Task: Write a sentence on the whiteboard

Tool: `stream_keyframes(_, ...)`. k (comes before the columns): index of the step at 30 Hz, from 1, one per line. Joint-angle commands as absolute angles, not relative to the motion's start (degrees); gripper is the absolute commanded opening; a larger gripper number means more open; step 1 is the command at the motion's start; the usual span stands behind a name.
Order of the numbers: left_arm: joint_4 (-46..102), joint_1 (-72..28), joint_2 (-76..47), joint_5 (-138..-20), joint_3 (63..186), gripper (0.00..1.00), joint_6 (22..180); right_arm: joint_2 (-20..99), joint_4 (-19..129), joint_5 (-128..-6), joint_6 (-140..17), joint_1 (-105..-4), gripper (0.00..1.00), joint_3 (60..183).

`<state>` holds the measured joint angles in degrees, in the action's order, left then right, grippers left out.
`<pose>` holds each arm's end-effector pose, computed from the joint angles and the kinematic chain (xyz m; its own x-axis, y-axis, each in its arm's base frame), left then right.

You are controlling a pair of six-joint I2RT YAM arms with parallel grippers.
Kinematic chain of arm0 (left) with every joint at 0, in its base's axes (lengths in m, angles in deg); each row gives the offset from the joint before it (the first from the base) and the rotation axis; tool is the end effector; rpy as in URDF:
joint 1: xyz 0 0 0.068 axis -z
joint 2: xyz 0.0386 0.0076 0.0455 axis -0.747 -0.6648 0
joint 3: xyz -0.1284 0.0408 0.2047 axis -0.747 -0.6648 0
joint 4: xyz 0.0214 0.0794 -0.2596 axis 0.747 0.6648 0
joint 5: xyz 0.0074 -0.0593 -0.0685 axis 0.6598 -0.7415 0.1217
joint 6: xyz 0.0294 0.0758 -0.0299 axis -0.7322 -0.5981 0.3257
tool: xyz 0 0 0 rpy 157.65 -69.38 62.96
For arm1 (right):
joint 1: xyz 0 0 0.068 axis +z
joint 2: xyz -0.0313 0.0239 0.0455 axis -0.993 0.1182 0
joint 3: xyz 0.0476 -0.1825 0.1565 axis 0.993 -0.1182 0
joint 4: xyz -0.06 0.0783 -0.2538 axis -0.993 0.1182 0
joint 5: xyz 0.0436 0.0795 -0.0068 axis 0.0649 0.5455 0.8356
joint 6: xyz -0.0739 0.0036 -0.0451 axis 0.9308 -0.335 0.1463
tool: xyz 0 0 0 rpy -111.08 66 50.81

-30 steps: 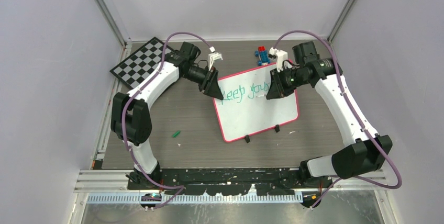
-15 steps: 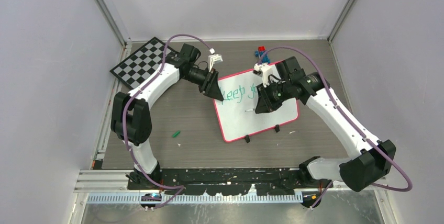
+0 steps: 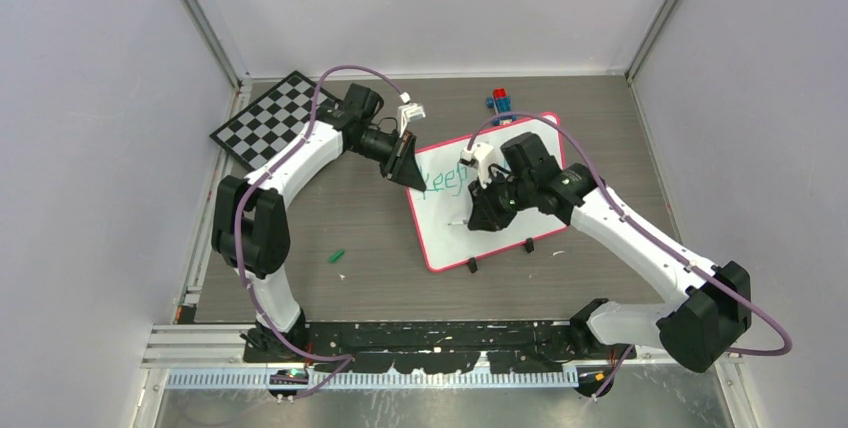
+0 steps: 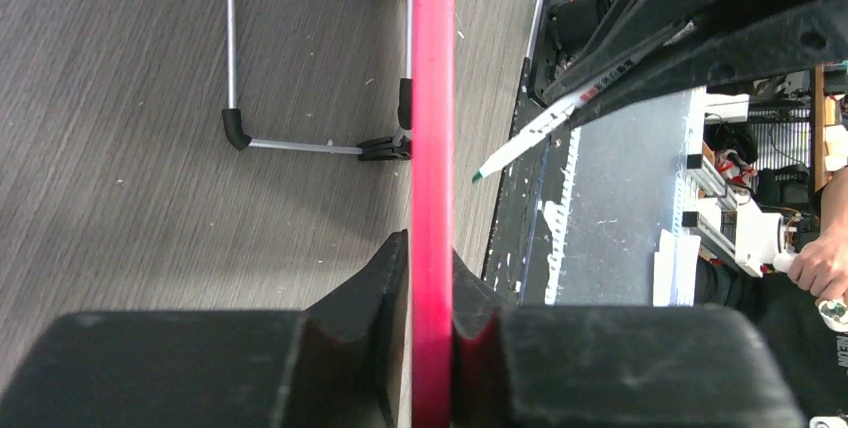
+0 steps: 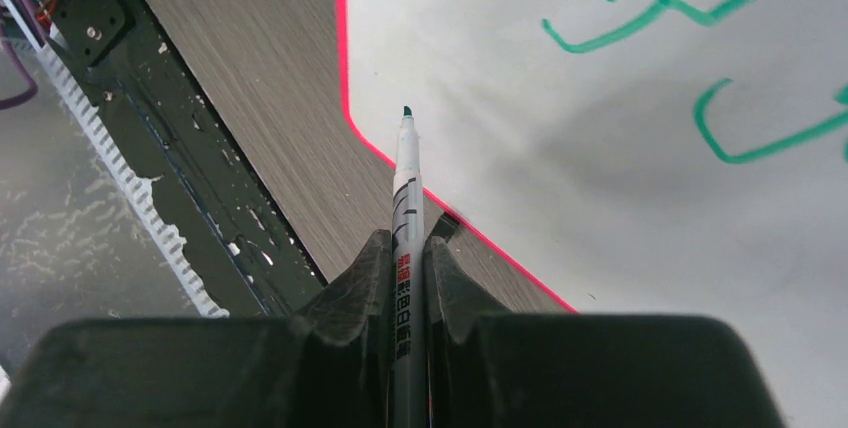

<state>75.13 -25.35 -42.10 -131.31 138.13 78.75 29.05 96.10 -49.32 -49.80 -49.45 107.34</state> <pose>0.3298 -0.2123 0.2268 -0.6966 0.3932 -0.6001 0.7060 0.2270 -0.6709 0.2274 0.1912 0.2417 -0.5799 -0.4848 -0.6547 -0.7800 0.5623 0.2746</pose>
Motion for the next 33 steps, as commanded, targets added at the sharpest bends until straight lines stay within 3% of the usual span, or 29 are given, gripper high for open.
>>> stream_keyframes(1,73.0,-25.2,-41.0,-131.6,137.6,0.11,79.2,28.4,90.2,-49.8,-46.9,-46.4,0.00,106.7)
stream_keyframes(6,72.3,-25.2,-41.1,-130.7,137.1,0.00,79.6,28.8,88.6,-51.3,-45.5,-45.3,0.00,106.2)
stream_keyframes(33,66.8,-25.9,-39.2,-108.9,138.5,0.00,82.7,27.7,92.3,-51.1,-44.2,-45.2,0.00,108.6)
